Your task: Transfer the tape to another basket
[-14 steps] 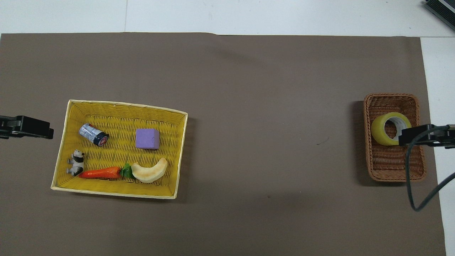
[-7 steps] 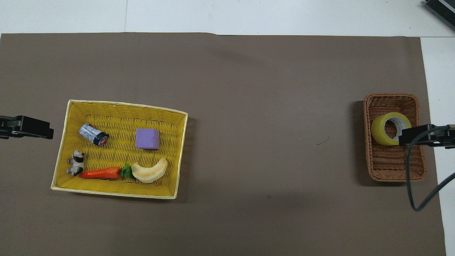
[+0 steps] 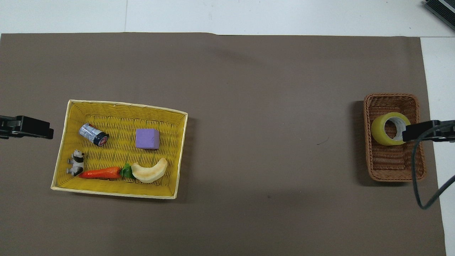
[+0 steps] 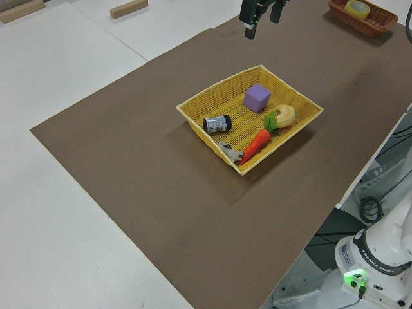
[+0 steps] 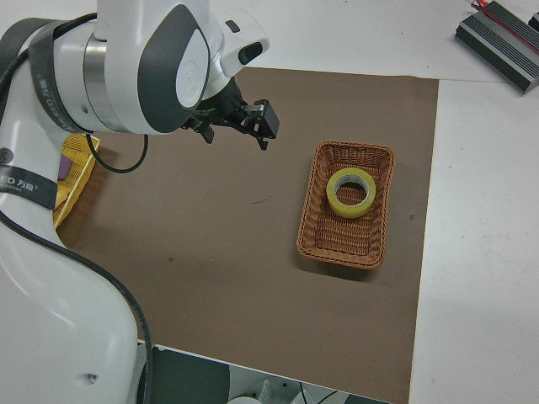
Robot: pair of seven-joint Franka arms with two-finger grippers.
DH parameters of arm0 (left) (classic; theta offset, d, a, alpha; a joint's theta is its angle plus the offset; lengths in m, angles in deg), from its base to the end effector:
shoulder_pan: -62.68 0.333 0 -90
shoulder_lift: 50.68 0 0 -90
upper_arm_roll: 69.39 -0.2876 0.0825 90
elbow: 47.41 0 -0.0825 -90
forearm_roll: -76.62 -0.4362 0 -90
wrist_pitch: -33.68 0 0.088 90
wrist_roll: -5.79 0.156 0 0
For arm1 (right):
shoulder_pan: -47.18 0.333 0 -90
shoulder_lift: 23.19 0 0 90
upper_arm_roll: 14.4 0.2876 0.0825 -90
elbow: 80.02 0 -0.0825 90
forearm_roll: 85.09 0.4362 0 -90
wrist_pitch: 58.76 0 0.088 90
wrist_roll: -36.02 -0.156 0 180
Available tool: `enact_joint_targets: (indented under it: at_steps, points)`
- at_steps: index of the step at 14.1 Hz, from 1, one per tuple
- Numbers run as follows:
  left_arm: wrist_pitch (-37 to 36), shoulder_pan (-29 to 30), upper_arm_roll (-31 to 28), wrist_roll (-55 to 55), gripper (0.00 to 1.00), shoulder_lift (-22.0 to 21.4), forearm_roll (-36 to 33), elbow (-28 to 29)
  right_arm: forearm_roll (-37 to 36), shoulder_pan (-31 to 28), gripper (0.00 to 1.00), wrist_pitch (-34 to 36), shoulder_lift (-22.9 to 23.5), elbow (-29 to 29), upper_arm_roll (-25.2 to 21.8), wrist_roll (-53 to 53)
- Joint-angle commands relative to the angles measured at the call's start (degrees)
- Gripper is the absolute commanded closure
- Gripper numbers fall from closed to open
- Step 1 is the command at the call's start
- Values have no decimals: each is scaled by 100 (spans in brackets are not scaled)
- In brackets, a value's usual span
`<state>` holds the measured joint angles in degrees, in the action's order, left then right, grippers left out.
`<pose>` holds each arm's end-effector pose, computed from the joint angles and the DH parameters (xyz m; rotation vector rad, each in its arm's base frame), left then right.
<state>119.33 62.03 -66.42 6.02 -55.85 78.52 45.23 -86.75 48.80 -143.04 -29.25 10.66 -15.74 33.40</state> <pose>0.5699 -0.0424 0.5698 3.1118 -0.1072 -0.0509 0.5653 -0.0026 0.5943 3.1143 -0.0678 -0.0082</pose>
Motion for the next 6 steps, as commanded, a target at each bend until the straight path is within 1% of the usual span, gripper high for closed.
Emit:
enact_joint_targets:
  at_steps: [1,6]
  points:
    - [-119,20,11,56,0,25,-85,-89,-36,-126,0,114,202,-288,11,183]
    - [-119,20,11,56,0,25,-85,-89,-36,-100,0,113,167,-244,20,166]
